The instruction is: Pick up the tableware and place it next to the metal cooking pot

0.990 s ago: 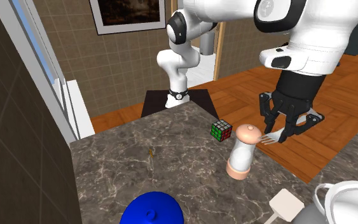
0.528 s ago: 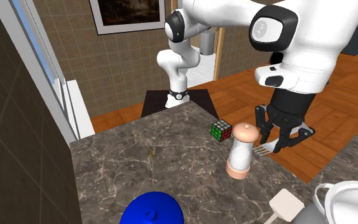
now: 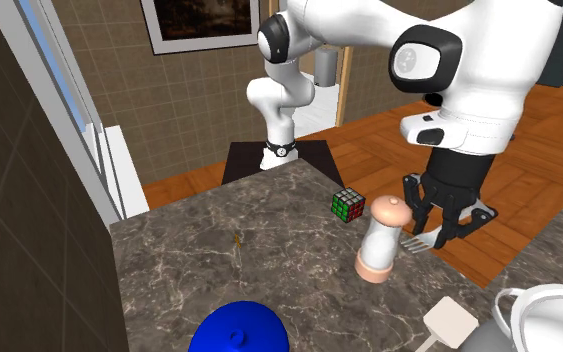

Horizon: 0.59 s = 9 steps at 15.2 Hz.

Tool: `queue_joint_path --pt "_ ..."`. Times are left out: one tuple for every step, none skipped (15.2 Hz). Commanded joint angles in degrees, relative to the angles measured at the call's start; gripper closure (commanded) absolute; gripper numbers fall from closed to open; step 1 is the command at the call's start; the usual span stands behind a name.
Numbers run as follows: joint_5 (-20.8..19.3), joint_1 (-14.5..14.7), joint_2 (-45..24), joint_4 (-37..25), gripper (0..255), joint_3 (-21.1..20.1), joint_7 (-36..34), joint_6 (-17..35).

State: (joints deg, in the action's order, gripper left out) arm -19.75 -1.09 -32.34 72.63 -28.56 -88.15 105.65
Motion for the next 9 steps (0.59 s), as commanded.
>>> queue_joint_path --pt "0.0 -0.4 -1.8 2.0 255 0.5 0.1 0.6" --pt "0.0 -0.5 -1.9 2.6 255 0.6 0.0 1.3" --pt "-0.1 -0.4 -2.0 3.2 255 0.8 -0.1 2.0" --pt "-0.1 -0.4 -2.1 3.8 255 0.9 -0.2 2.7" --pt "-0.1 -0.4 -2.3 4.3 255 1.1 -0.3 3.4" --pt "-0.2 -0.3 -2.4 4.8 255 1.3 -0.3 4.0" --pt "-0.2 -0.3 -2.6 5.3 255 1.5 -0.4 4.7" --pt "-0.3 -0.3 -2.7 5.8 255 1.6 -0.5 5.3" --pt "-0.3 -0.2 -2.9 6.3 255 1.9 -0.6 6.0"
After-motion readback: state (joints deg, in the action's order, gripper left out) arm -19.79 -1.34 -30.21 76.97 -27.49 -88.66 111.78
